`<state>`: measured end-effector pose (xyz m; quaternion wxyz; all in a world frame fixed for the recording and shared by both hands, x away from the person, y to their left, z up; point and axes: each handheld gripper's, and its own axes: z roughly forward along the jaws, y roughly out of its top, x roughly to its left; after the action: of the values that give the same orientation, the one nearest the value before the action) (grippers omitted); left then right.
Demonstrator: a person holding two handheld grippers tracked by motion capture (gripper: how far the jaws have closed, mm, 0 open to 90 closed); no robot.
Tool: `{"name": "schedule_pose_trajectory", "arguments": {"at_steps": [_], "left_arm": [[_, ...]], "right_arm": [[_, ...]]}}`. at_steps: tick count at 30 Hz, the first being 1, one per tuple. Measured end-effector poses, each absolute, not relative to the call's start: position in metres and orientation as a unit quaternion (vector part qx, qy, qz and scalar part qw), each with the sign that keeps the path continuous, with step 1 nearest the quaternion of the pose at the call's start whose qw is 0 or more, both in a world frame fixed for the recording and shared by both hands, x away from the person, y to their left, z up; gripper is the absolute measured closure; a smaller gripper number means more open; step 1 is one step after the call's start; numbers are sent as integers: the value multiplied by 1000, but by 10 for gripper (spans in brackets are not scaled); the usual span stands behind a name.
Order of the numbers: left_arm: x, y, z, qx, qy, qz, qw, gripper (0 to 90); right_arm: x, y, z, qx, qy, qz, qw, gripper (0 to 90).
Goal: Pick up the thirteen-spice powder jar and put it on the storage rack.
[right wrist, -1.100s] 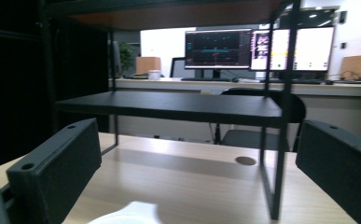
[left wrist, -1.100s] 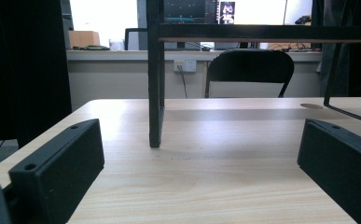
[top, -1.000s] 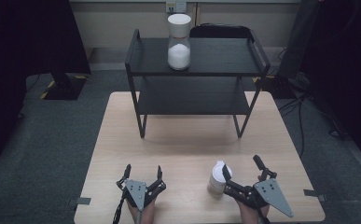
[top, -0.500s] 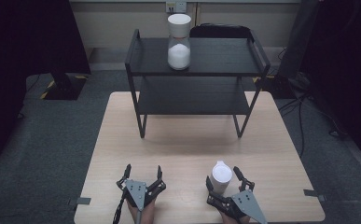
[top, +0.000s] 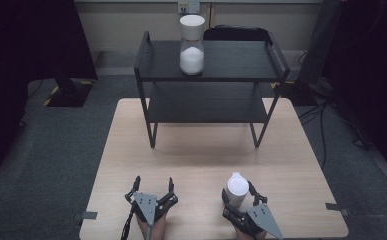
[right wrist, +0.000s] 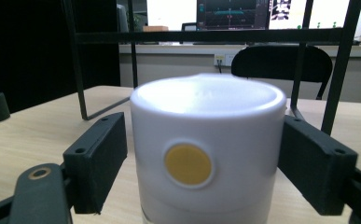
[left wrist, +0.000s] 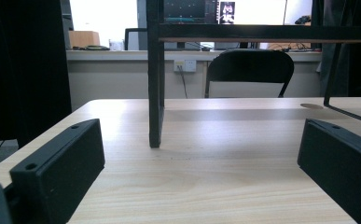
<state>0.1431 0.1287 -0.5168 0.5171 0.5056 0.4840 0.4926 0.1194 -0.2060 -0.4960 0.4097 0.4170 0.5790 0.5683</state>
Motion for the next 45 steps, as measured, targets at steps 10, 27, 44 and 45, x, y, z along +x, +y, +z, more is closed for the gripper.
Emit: {"name": "schedule_pose_trajectory", "arguments": {"at_steps": [10,27,44,45], "left_arm": [[143,129,-517,506,484,493,517,3],[143,129,-517,506,484,492,517,5],[143,129,-517,506,484,492,517,4],[143,129,-517,506,484,492,517,4]], "right_arm": [[120,-207,-495,422,586,561,404,279],[121,-211,-490,420,596,556,399,296],[121,-213,-483,414,602,557,395,297],[121,-213,-483,414,602,557,395,297]]}}
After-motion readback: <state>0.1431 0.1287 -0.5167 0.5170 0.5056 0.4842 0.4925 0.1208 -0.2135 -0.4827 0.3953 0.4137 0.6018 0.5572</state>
